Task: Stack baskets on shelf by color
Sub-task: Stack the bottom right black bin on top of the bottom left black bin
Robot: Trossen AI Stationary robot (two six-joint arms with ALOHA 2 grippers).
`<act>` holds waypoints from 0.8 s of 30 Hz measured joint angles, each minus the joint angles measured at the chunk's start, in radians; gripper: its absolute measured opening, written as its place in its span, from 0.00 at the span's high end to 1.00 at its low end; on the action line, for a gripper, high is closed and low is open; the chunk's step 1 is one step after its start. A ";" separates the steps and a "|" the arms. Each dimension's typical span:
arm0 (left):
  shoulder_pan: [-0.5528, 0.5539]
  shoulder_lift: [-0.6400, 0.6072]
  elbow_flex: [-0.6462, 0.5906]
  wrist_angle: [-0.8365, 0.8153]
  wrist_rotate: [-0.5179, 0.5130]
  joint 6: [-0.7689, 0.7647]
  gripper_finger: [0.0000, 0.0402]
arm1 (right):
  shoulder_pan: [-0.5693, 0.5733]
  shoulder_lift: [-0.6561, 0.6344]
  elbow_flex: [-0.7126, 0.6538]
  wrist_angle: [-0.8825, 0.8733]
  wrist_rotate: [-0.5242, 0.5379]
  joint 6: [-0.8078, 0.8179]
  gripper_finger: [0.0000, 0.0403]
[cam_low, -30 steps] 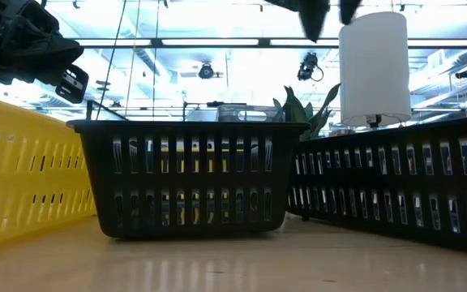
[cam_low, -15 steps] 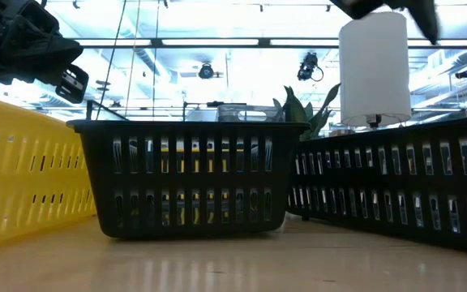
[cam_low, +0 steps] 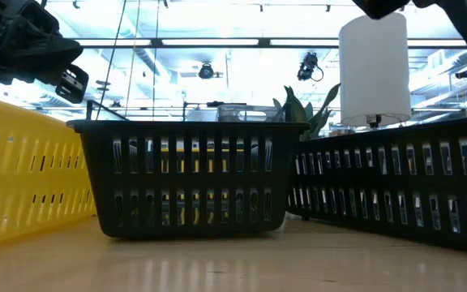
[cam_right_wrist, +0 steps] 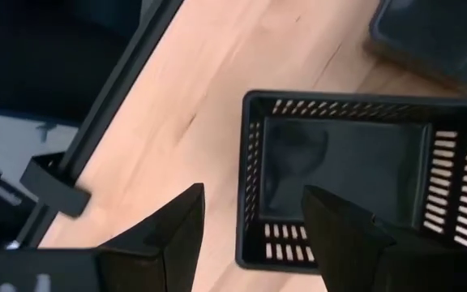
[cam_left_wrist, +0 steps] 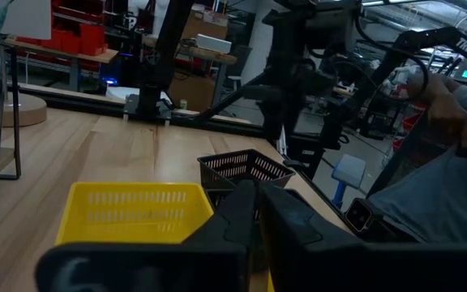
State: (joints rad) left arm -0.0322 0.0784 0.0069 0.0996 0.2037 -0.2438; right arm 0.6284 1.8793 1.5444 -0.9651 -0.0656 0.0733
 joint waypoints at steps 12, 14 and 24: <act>0.000 0.000 0.000 0.000 0.000 0.000 0.91 | 0.007 0.002 -0.101 0.100 0.050 0.007 0.48; 0.000 0.000 0.000 0.000 0.000 0.000 0.91 | 0.003 0.002 -0.127 0.134 0.051 0.006 0.48; 0.000 0.000 0.000 0.000 0.000 0.000 0.92 | 0.016 0.002 -0.222 0.267 0.067 0.011 0.48</act>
State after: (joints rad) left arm -0.0322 0.0782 0.0070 0.0998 0.2037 -0.2436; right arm 0.6442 1.8812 1.3222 -0.6985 0.0011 0.0847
